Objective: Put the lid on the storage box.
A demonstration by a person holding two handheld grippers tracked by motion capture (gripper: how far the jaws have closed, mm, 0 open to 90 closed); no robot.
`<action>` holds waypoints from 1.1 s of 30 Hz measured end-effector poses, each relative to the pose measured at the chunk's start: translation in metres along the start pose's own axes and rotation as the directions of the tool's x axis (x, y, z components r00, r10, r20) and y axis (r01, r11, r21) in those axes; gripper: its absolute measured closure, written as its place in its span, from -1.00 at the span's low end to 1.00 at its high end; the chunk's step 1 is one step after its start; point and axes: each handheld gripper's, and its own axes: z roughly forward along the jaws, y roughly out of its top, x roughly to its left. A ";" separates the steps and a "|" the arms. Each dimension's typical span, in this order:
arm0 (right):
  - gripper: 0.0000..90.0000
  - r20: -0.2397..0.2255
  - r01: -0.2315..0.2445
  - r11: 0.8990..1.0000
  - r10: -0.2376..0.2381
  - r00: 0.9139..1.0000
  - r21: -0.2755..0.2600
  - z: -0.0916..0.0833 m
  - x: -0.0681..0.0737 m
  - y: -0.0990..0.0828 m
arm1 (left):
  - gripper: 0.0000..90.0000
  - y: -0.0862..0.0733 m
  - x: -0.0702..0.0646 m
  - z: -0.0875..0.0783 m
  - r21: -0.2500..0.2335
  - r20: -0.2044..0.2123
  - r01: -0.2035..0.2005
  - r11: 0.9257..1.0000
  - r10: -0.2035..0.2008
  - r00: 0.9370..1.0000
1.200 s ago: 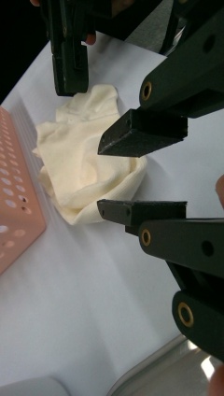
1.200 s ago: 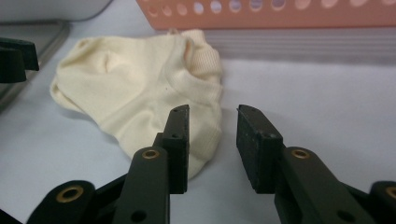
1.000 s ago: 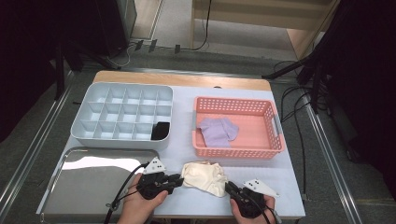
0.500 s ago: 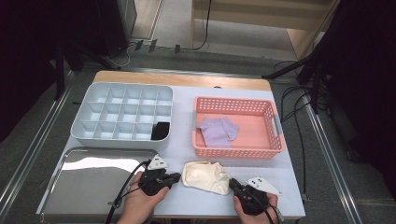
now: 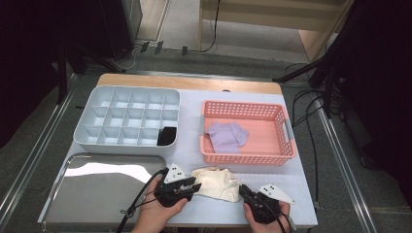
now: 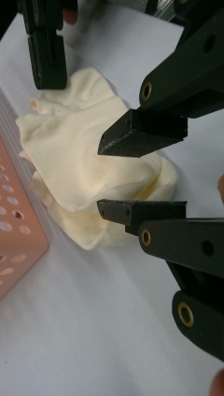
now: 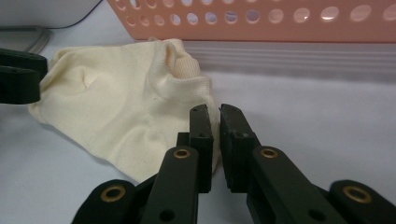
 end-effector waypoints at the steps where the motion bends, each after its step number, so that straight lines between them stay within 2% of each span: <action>1: 0.87 -0.003 0.012 1.000 -0.012 1.000 -0.004 0.001 0.000 0.000 | 0.52 0.000 0.000 0.002 0.003 -0.002 0.006 1.000 -0.006 1.000; 3: 0.87 -0.003 0.013 1.000 -0.013 1.000 -0.003 0.001 0.000 0.000 | 0.54 0.000 0.001 0.004 0.017 -0.016 0.008 1.000 -0.008 1.000; 5: 0.87 -0.002 0.011 1.000 -0.011 1.000 -0.002 0.001 0.000 0.000 | 0.71 0.001 0.003 0.005 0.023 -0.014 0.022 0.999 -0.022 1.000; 7: 0.88 -0.007 0.018 1.000 -0.018 1.000 -0.010 0.001 0.000 0.000 | 0.90 0.002 0.006 0.006 0.030 0.005 0.033 0.999 -0.033 0.999; 9: 0.89 -0.007 0.014 1.000 -0.014 1.000 -0.015 -0.001 0.001 0.000 | 0.95 0.002 0.007 0.003 0.026 0.022 0.037 0.999 -0.038 0.999; 13: 0.90 -0.015 0.025 0.999 -0.025 1.000 -0.042 -0.006 0.004 0.003 | 0.96 0.002 0.007 -0.006 -0.011 0.042 0.045 0.999 -0.044 0.998; 16: 0.90 -0.023 0.044 0.997 -0.045 0.999 -0.067 -0.009 0.007 0.005 | 0.96 0.001 0.006 -0.014 -0.042 0.051 0.036 0.998 -0.034 0.998; 20: 0.91 -0.033 0.054 0.995 -0.057 0.998 -0.087 -0.009 0.013 0.012 | 0.95 -0.003 0.009 -0.023 -0.080 0.036 0.046 0.996 -0.043 0.998; 24: 0.91 -0.040 0.071 0.992 -0.076 0.996 -0.108 -0.004 0.016 0.020 | 0.95 -0.006 0.013 -0.024 -0.071 0.037 0.065 0.995 -0.063 0.997; 27: 0.91 -0.040 0.075 0.992 -0.080 0.996 -0.102 0.006 0.017 0.025 | 0.95 -0.008 0.014 -0.019 -0.043 0.039 0.060 0.997 -0.058 0.998; 29: 0.91 -0.030 0.090 0.992 -0.093 0.995 -0.091 0.014 0.016 0.025 | 0.95 -0.009 0.013 -0.016 -0.029 0.026 0.054 0.998 -0.053 0.998; 31: 0.90 -0.023 0.109 0.993 -0.110 0.994 -0.056 0.022 0.015 0.024 | 0.92 -0.009 0.014 -0.015 -0.019 0.013 0.060 0.998 -0.060 0.998; 33: 0.86 -0.025 0.100 0.994 -0.102 0.995 -0.048 0.023 0.013 0.024 | 0.86 -0.008 0.016 -0.014 -0.001 0.015 0.077 0.997 -0.077 0.997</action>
